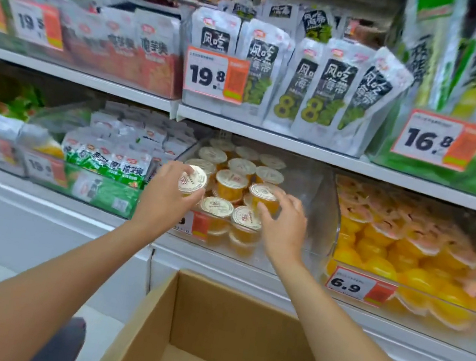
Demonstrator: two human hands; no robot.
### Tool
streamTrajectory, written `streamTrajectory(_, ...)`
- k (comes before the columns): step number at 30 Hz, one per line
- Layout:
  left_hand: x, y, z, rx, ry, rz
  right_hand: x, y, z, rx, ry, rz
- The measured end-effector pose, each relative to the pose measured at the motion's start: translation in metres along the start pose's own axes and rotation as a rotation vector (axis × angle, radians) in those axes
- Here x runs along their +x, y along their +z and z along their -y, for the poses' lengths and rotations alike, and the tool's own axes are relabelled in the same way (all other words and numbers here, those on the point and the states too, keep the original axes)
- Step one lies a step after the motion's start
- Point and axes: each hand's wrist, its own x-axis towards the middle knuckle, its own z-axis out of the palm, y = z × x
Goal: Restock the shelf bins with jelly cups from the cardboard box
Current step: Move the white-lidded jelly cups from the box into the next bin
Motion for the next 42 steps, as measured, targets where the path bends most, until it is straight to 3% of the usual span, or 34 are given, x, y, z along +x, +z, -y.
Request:
streamTrajectory(3, 0.004, 0.013, 0.017, 0.129, 0.099, 0.106, 0.021, 0.011, -0.005, -0.099, 0.048, 0.094)
streamTrajectory(7, -0.008, 0.019, 0.022, 0.334, 0.178, -0.091, 0.035, 0.017, -0.006, -0.046, 0.081, 0.162)
streamTrajectory(11, -0.005, 0.019, 0.021, 0.377, 0.143, -0.008, 0.033, 0.016, -0.007, -0.173, 0.067, 0.194)
streamTrajectory(13, -0.012, 0.019, 0.019, 0.392, 0.148, -0.013, 0.023, 0.011, -0.001, -0.193, 0.034, 0.133)
streamTrajectory(16, -0.034, 0.019, 0.009, 0.373, 0.203, -0.146, -0.004, 0.003, 0.006, -0.111, -0.174, -0.054)
streamTrajectory(18, -0.052, 0.023, -0.001, 0.316, 0.302, -0.175, -0.029, 0.001, 0.008, -0.079, -0.259, -0.046)
streamTrajectory(21, -0.089, 0.036, -0.005, 0.207, 0.327, 0.084, -0.076, 0.008, -0.002, -0.08, -0.255, 0.165)
streamTrajectory(24, -0.134, 0.054, 0.011, 0.161, 0.119, 0.463, -0.126, 0.022, -0.033, -0.103, -0.138, 0.402)
streamTrajectory(30, -0.212, 0.097, 0.069, 0.363, -0.16, 1.159, -0.224, 0.052, -0.115, -0.259, 0.132, 0.95)
streamTrajectory(33, -0.255, 0.114, 0.094, 0.435, -0.242, 1.357, -0.272, 0.062, -0.149, -0.287, 0.253, 1.209)
streamTrajectory(37, -0.314, 0.132, 0.121, 0.561, -0.267, 1.582, -0.326, 0.068, -0.177, -0.307, 0.331, 1.417)
streamTrajectory(42, -0.372, 0.144, 0.125, 0.722, -0.055, 1.764, -0.378, 0.078, -0.195, -0.538, 0.019, 1.581)
